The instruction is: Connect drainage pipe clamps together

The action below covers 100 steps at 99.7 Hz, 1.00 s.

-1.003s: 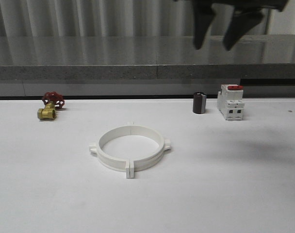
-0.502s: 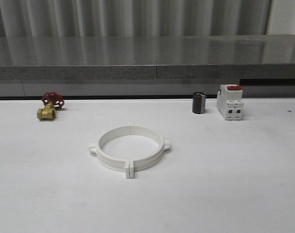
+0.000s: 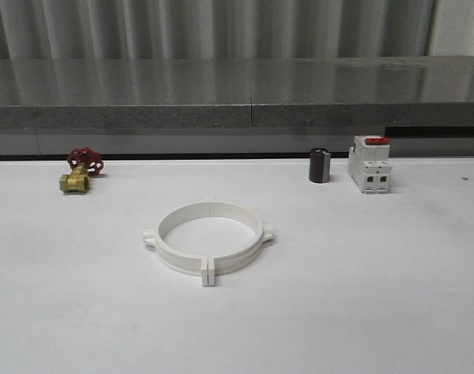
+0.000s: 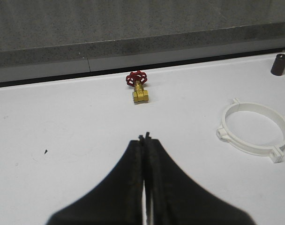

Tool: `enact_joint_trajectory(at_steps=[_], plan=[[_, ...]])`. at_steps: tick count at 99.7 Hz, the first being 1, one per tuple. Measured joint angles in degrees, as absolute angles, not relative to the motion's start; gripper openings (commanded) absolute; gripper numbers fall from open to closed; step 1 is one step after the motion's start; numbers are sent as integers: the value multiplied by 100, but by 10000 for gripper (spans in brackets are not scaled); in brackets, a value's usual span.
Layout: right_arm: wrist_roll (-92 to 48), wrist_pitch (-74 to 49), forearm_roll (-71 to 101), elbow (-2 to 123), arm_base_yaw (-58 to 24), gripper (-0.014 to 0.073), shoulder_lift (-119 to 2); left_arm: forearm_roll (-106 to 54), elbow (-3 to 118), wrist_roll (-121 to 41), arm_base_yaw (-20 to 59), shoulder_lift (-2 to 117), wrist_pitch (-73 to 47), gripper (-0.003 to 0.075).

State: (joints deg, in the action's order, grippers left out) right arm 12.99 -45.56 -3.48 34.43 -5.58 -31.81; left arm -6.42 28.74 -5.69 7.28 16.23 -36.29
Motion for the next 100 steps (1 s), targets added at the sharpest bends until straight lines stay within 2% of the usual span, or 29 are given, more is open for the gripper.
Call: enact_joint_trajectory(at_steps=[68, 100], plan=[[1299, -4374, -360, 3323, -558, -118, -2976, -642, 2874, -569, 728, 1623, -3629, -20], [1299, -1838, -404, 1751, -210, -118, -1873, -642, 2874, -569, 728, 1623, -3629, -20]])
